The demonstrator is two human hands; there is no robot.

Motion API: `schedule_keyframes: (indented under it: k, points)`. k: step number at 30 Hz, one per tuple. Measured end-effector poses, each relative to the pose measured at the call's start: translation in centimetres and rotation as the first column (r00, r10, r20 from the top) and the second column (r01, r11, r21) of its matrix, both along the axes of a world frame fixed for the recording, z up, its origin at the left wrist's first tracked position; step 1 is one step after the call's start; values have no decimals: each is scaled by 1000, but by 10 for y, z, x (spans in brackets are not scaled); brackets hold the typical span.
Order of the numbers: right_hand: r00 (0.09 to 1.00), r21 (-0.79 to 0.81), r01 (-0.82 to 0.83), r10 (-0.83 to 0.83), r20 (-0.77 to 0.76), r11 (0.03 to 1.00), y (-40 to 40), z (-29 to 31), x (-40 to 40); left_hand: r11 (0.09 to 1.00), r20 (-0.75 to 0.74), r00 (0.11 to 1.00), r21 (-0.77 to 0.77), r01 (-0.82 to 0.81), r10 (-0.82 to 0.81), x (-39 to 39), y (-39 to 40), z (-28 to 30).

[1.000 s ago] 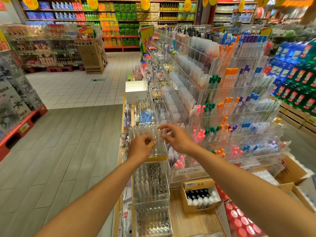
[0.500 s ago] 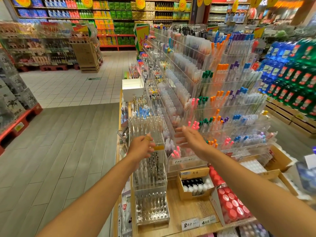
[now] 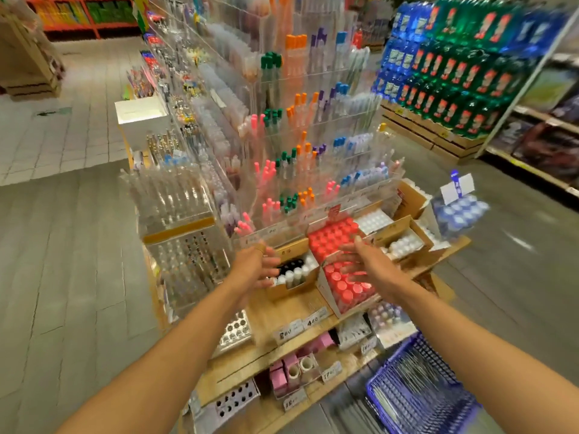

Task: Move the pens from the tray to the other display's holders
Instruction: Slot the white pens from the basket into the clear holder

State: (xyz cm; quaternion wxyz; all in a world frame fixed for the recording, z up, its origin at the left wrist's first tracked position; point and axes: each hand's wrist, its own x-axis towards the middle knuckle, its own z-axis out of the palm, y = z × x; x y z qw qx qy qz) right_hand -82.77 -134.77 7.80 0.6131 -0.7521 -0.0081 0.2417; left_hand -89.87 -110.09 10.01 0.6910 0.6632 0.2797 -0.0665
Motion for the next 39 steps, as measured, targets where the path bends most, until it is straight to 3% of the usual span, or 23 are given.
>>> schedule_keyframes:
  k: [7, 12, 17, 21, 28, 35, 39]
  points:
    - [970, -43, 204, -208, -126, 978, -131, -53, -42, 988, -111, 982, -34, 151, -154, -3, -119, -41]
    - [932, -82, 293, -304, -198, 953, -223, -87, -77, 982, -191, 965, -92, 166, -181, -21, -218, -77]
    - [919, -125, 235, -262, -294, 964, -303, -126, -100, 968, -252, 958, -238, 76, -137, -53, -310, -136]
    - [937, -232, 121, -188, -295, 965, -351, -172, -110, 979, -339, 934, -201, 42, -110, -77, -366, -188]
    - [939, -307, 60, -158, -306, 950, -384, -287, -113, 977, -448, 892, -211, -35, -65, -83, -405, -303]
    - [912, -350, 13, -155, -380, 937, -369, -452, -101, 983, -534, 844, -179, -50, -55, -57, -390, -464]
    - [911, -366, -41, -115, -395, 930, -359, -554, -89, 981, -511, 859, -182, -69, -34, -33, -379, -550]
